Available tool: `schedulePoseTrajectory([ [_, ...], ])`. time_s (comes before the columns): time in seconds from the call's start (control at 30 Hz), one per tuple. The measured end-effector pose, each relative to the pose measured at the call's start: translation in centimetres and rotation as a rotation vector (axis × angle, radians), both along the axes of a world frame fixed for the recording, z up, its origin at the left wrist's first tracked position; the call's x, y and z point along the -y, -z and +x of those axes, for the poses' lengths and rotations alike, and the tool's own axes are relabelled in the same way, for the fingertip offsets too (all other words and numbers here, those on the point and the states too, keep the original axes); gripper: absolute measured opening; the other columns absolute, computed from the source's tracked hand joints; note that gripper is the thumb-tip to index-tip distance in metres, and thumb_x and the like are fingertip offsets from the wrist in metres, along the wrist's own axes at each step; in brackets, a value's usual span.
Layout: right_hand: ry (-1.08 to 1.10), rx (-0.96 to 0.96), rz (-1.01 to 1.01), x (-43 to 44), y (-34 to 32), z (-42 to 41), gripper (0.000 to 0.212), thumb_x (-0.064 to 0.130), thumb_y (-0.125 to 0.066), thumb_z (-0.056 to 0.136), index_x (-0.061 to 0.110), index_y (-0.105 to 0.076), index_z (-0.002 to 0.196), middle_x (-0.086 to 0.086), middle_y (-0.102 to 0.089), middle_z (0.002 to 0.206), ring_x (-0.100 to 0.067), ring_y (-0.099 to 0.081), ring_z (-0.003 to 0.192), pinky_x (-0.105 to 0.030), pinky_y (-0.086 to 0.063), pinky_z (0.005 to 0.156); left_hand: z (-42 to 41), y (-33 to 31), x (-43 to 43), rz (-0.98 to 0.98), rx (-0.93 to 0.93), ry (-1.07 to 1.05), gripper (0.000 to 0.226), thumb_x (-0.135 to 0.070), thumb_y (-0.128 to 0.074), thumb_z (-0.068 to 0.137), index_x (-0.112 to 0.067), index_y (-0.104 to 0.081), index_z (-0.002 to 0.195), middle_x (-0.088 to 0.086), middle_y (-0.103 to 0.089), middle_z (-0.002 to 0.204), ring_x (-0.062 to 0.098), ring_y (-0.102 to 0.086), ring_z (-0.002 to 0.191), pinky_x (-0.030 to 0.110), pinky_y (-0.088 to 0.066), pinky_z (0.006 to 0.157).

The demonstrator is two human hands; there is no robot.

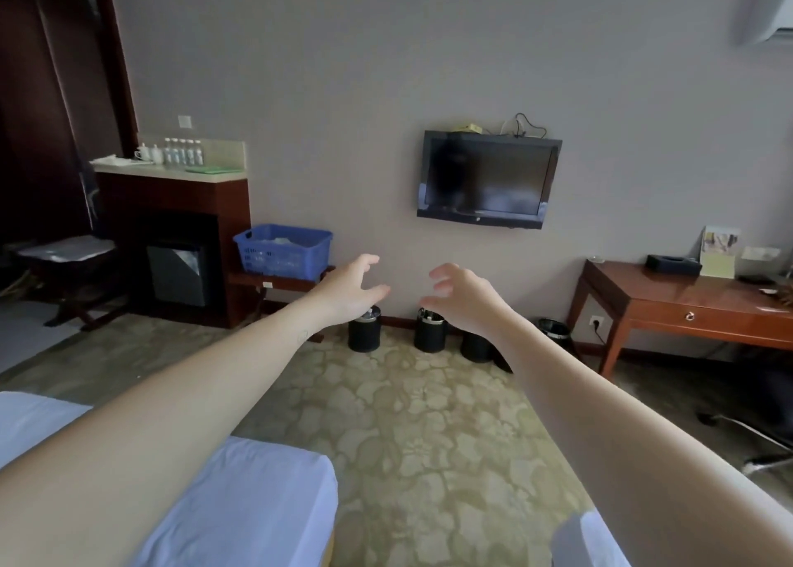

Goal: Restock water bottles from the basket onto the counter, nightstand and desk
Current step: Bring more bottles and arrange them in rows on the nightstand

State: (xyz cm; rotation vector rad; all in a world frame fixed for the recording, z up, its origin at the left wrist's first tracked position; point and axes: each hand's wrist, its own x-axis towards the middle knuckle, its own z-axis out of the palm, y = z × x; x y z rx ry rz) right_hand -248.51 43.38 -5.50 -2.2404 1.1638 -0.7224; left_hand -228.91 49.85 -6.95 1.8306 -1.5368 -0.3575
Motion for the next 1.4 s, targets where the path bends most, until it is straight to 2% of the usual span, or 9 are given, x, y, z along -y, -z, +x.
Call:
schedulePoseTrajectory([
  [0.13,-0.019,0.058,0.100,6.5,0.0,0.3,0.045,0.026,-0.070,0.083,0.022,-0.055,0.125,0.000,-0.065,0.115,-0.020,-0.060,0.105,-0.036,-0.052,0.091,1.0,0.0,5.8,0.001,-0.031,-0.009,0.049,-0.039,-0.057,0.093,-0.034,-0.041,0.139,-0.004,-0.049,0.143,0.017,-0.050,0.124,0.030,-0.041,0.095],
  [0.23,-0.041,0.196,0.261,10.4,-0.3,1.0,0.036,0.022,-0.070,0.084,0.022,-0.061,0.119,-0.004,-0.068,0.110,-0.018,-0.065,0.097,-0.029,-0.051,0.075,1.8,0.5,9.2,-0.043,-0.023,-0.036,0.028,-0.036,-0.057,0.093,-0.039,-0.053,0.121,-0.008,-0.060,0.128,0.008,-0.059,0.107,0.024,-0.046,0.085],
  [0.3,-0.079,0.248,0.338,12.6,-0.6,1.8,0.031,0.024,-0.070,0.085,0.024,-0.062,0.115,-0.003,-0.069,0.107,-0.013,-0.067,0.092,-0.025,-0.050,0.073,2.5,0.6,11.0,-0.070,0.039,-0.067,0.019,-0.034,-0.055,0.094,-0.040,-0.058,0.112,-0.010,-0.064,0.118,0.003,-0.061,0.100,0.023,-0.048,0.081],
  [0.4,-0.130,0.114,0.133,15.6,-0.4,3.6,0.028,0.025,-0.067,0.085,0.026,-0.063,0.113,0.000,-0.070,0.106,-0.016,-0.065,0.095,-0.026,-0.051,0.077,3.9,0.6,13.1,-0.036,0.211,-0.097,0.020,-0.034,-0.054,0.095,-0.041,-0.058,0.113,-0.016,-0.065,0.113,0.006,-0.061,0.104,0.037,-0.052,0.090],
  [0.5,-0.182,-0.076,-0.025,18.9,-0.1,6.4,0.031,0.027,-0.064,0.087,0.027,-0.061,0.117,0.004,-0.069,0.107,-0.018,-0.060,0.100,-0.029,-0.050,0.081,6.2,0.4,15.8,-0.008,0.283,-0.142,0.022,-0.034,-0.054,0.094,-0.042,-0.056,0.115,-0.022,-0.063,0.109,0.008,-0.061,0.106,0.042,-0.052,0.090],
  [0.73,-0.228,-0.177,-0.049,28.0,0.4,14.7,0.034,0.029,-0.066,0.086,0.028,-0.060,0.119,0.004,-0.067,0.110,-0.018,-0.061,0.099,-0.028,-0.045,0.080,14.2,-0.1,24.0,0.004,0.281,-0.141,0.022,-0.031,-0.056,0.095,-0.036,-0.058,0.115,-0.017,-0.063,0.113,0.005,-0.060,0.104,0.033,-0.051,0.091],
  [0.97,-0.223,-0.174,-0.041,37.1,-0.6,22.5,0.017,0.028,-0.068,0.084,0.034,-0.060,0.098,0.007,-0.067,0.097,-0.015,-0.061,0.097,-0.024,-0.040,0.077,21.7,-2.2,32.3,0.022,0.341,-0.140,0.024,-0.030,-0.055,0.094,-0.033,-0.059,0.117,-0.016,-0.062,0.113,0.008,-0.058,0.103,0.033,-0.050,0.091],
  [1.27,-0.257,-0.214,-0.025,48.5,1.4,31.0,0.020,0.028,-0.066,0.086,0.031,-0.060,0.105,0.004,-0.067,0.102,-0.017,-0.060,0.096,-0.027,-0.041,0.076,28.9,-0.2,42.2,0.142,0.415,-0.154,0.029,-0.031,-0.052,0.095,-0.033,-0.056,0.124,-0.014,-0.062,0.125,0.012,-0.059,0.111,0.042,-0.051,0.094],
  [1.4,-0.279,-0.270,-0.056,54.7,2.0,34.4,0.028,0.028,-0.065,0.087,0.026,-0.061,0.114,0.000,-0.068,0.109,-0.021,-0.060,0.104,-0.031,-0.047,0.086,32.0,0.5,47.9,0.151,0.439,-0.203,0.032,-0.032,-0.051,0.095,-0.032,-0.055,0.127,-0.013,-0.060,0.128,0.012,-0.057,0.116,0.041,-0.049,0.095],
])
